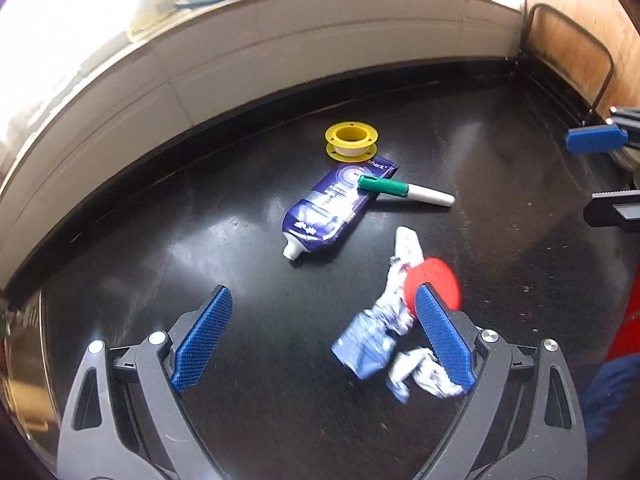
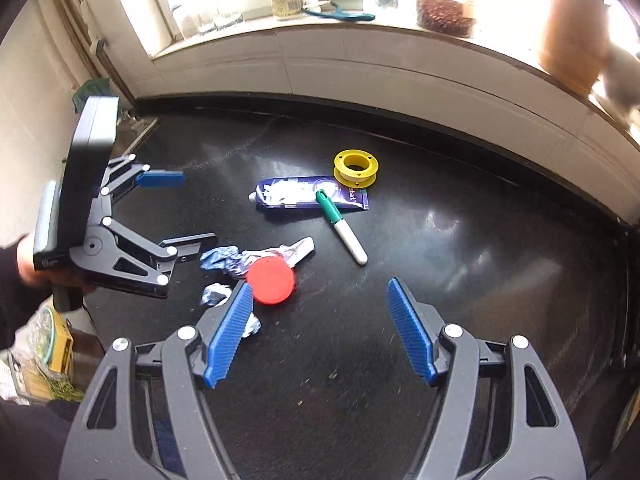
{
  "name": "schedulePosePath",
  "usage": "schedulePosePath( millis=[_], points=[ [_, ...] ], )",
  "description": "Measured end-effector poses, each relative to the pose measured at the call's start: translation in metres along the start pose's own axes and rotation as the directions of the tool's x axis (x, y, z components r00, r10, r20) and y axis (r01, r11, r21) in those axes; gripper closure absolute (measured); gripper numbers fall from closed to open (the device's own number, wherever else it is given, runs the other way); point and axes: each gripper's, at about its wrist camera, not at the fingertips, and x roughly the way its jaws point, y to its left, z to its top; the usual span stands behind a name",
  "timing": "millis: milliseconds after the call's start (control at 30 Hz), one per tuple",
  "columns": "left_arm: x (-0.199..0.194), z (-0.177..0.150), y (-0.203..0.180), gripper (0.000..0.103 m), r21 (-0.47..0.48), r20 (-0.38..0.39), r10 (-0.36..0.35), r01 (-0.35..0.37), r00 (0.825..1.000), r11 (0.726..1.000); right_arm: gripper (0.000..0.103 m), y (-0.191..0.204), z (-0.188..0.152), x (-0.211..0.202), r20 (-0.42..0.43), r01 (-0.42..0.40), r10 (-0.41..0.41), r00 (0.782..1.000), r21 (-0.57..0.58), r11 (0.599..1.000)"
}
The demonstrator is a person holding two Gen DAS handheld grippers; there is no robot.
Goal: Collect trash
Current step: 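Grasp the blue toothpaste tube with left tool while right tool grasps the green-capped marker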
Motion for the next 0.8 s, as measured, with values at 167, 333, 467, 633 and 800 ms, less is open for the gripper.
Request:
schedulePosePath(
  millis=[167, 333, 467, 633, 800],
  points=[
    [0.048, 0.02, 0.011, 0.013, 0.081, -0.046, -0.062, 0.066, 0.997, 0.995, 0.035, -0.013, 0.023, 0.057, -0.057, -0.019, 0.016, 0.998, -0.067, 0.998],
    [0.091, 0.034, 0.017, 0.013, 0.158, -0.094, -0.104, 0.118, 0.99, 0.98, 0.035, -0.02, 0.034, 0.111, -0.118, -0.027, 0.012, 0.993, -0.124, 0.992],
    [0.108, 0.041, 0.022, 0.013, 0.208, -0.108, -0.147, 0.167, 0.983, 0.964, 0.039, -0.02, 0.038, 0.14, -0.153, -0.03, 0.003, 0.988, -0.173, 0.985],
    [0.114, 0.052, 0.025, 0.021, 0.227, -0.069, -0.19, 0.201, 0.979, 0.953, 0.044, -0.016, 0.039, 0.16, -0.172, -0.037, -0.005, 0.985, -0.24, 0.97],
    [0.107, 0.051, 0.014, 0.049, 0.259, -0.033, -0.203, 0.204, 0.979, 0.944, 0.089, -0.016, 0.04, 0.161, -0.165, -0.036, -0.007, 0.986, -0.255, 0.966]
  ],
)
